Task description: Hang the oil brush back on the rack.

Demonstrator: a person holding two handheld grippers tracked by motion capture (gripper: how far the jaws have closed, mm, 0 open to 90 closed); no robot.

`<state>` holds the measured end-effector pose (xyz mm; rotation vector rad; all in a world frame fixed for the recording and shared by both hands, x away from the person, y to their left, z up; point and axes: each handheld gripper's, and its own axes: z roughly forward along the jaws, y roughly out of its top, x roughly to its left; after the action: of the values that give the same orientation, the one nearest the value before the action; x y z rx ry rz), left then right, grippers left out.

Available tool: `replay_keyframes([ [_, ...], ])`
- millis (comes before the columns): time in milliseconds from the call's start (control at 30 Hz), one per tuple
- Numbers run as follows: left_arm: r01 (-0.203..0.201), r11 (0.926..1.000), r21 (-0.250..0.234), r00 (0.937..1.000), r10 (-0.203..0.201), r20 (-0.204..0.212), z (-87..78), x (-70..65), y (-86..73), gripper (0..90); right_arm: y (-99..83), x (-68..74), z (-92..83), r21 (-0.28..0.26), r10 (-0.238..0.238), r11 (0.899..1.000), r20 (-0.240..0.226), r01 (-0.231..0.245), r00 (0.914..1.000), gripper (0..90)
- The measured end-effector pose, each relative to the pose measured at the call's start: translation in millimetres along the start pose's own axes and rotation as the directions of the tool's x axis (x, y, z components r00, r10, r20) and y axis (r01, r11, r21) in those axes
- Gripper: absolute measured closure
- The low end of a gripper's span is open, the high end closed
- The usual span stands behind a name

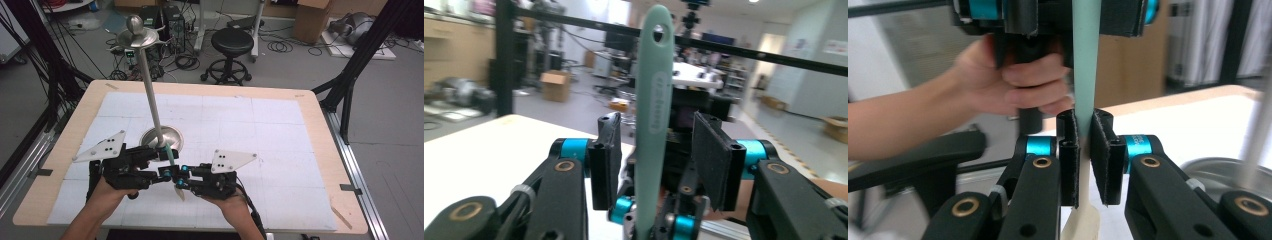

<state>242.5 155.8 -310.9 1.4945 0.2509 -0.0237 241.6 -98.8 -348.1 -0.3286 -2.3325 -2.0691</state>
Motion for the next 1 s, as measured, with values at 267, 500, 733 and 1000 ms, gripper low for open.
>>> replay_keyframes([
  [267, -0.015, 0.9999, 0.009, 0.9970, 0.014, 0.076, -3.4, -1.3, 1.2, 68.9, -0.3, -2.3, 3.0, 0.005, 0.019, 1.000, -0.133, -0.019, 0.9909, 82.8],
  [500, -0.013, 0.9999, 0.001, 0.9930, 0.013, 0.117, -4.2, -1.9, 1.7, 72.3, -0.9, -4.7, 3.8, -0.003, 0.021, 1.000, -0.201, -0.022, 0.9794, 82.9],
  [733, -0.019, 0.9996, 0.020, 0.9980, 0.018, 0.060, -5.6, -2.5, 3.4, 80.5, -1.5, -5.7, 3.2, 0.003, 0.032, 0.999, -0.208, -0.032, 0.9777, 81.0],
  [1000, -0.045, 0.9987, 0.025, 0.9938, 0.048, -0.101, -10.5, -1.4, 10.4, 81.6, -2.4, -0.6, -11.3, 0.022, 0.046, 0.999, -0.019, -0.045, 0.9988, 47.6],
])
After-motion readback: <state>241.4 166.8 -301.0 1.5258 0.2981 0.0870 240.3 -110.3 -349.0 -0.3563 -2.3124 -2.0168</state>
